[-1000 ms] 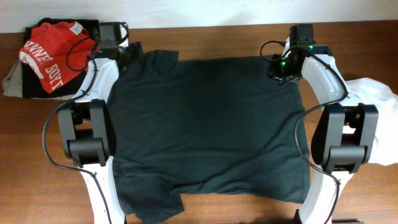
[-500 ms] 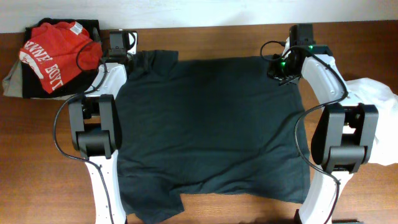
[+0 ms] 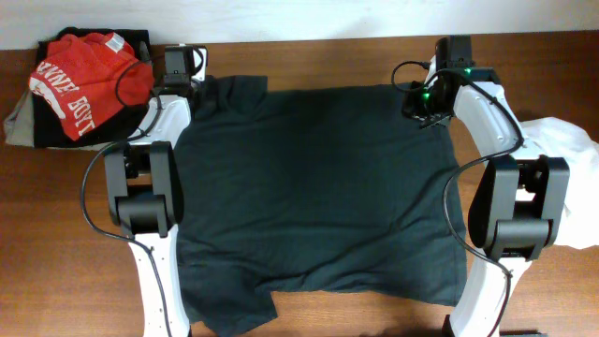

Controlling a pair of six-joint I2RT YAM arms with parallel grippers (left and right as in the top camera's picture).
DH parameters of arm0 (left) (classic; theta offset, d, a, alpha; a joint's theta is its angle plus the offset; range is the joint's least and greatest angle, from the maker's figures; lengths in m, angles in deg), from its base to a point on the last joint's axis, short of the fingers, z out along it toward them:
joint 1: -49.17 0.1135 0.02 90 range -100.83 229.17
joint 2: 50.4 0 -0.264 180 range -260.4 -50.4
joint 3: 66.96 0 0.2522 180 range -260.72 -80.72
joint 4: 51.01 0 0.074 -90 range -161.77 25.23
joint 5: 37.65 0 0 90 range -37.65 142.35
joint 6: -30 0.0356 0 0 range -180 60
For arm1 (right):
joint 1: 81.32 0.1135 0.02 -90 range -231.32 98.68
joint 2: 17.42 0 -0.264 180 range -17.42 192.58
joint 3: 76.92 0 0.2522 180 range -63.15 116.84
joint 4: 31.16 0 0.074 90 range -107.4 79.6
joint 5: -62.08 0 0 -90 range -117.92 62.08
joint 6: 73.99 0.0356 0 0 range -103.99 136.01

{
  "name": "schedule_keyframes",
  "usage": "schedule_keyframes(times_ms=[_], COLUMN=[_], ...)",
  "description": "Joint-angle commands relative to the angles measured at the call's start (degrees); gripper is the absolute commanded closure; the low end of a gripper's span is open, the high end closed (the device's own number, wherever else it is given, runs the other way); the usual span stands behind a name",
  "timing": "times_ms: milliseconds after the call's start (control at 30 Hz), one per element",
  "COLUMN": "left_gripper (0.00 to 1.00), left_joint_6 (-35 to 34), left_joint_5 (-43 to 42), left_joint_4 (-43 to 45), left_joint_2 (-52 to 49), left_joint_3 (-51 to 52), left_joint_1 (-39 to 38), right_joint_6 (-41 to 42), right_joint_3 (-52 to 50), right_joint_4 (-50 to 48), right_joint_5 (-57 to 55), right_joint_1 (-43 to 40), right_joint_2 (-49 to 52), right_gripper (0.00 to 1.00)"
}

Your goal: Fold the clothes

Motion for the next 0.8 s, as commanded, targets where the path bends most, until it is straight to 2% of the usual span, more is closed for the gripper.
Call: schedule_keyframes(times_ms=[0,100,167,200,367,567,767], left_gripper=[1.0,1.0,1.0,1.0,1.0,1.0,1.0], left_joint_6=[0.9,0.9,0.9,0.9,0.8,0.8,0.8], left_joint_5=[0.5,0.5,0.5,0.5,0.5,0.5,0.5], left_joint_4=[-1.1,-1.0,-1.5,-1.6,-2.4,-4.4,-4.4], left_joint_2=[-4.2,-4.2,-4.2,-4.2,-4.2,-4.2,-4.2], left_joint_3=[0.1,0.1,0.1,0.1,0.1,0.1,0.1], left_joint_1=[0.3,0.3,0.3,0.3,0.2,0.3,0.3], right_joint_6=[0.1,0.1,-1.7,-3.0,-6.5,-7.5,-10.3], right_joint_3=[-0.3,-0.2,0.1,1.6,6.5,12.4,12.4], right_joint_4=[-0.4,-5.5,-14.2,-15.2,-17.2,-18.7,-21.1], right_joint_5=[-0.9,-5.3,-5.2,-5.1,-5.0,-4.8,-5.5], right_joint_1=[0.5,0.1,-2.1,-3.3,-8.2,-6.4,-4.2], right_joint_2=[0.6,0.6,0.6,0.6,3.7,15.7,19.0], right_gripper=[0.7,0.71,0.71,0.71,0.73,0.73,0.73])
